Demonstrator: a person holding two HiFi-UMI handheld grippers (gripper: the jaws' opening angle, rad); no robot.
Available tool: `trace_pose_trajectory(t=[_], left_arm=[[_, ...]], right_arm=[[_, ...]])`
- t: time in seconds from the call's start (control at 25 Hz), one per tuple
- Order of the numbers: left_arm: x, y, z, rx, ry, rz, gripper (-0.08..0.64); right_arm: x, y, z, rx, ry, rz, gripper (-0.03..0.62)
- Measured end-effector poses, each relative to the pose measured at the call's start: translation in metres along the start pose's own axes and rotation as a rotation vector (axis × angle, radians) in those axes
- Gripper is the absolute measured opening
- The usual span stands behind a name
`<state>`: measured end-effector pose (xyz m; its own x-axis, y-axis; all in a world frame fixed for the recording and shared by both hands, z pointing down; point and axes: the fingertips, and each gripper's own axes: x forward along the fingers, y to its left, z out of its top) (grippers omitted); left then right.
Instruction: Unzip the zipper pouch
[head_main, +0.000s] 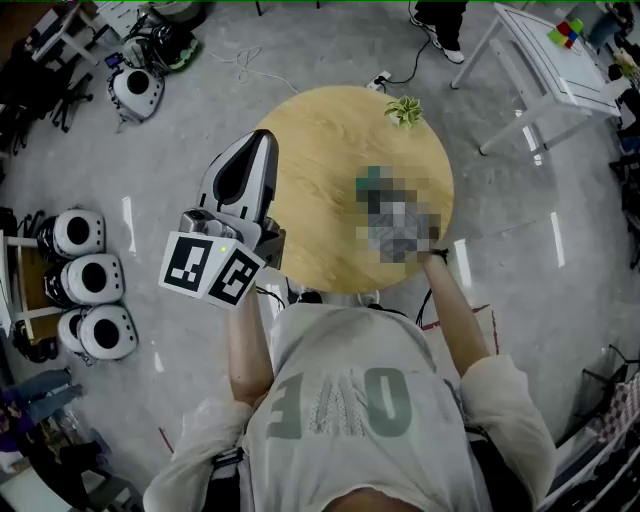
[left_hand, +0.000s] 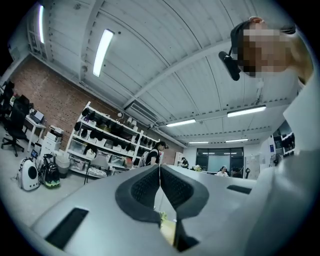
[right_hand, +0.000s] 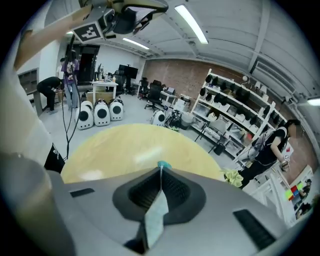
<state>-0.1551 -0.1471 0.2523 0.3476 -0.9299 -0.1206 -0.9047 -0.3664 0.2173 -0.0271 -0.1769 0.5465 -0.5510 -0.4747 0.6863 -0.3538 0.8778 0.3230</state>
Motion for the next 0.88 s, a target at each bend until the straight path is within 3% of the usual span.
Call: trace_pose_trajectory(t=[0.36, 0.52, 0.68, 0.88], left_arm=[[-0.003, 0.019, -0.011, -0.024, 0.017, 0.031, 0.026], [-0.004, 0.023, -0.014, -0.031, 0.015, 0.030, 0.026], [-0.005, 0.026, -0.019, -0.046, 0.017, 0.033, 0.026], [-0.003, 0.029, -0.021, -0.062, 0.017, 0.025, 0.026]], right_arm=[[0.045, 0.040, -0.019, 0.050, 0.080, 0.036, 0.035], [0.051, 0.053, -0.023, 0.093, 0.092, 0.089, 0.037], [0.049, 0.052, -0.019, 0.162, 0.078, 0.110, 0.150], [0.035, 0.027, 0.002, 0.198, 0.016, 0.067, 0.150]])
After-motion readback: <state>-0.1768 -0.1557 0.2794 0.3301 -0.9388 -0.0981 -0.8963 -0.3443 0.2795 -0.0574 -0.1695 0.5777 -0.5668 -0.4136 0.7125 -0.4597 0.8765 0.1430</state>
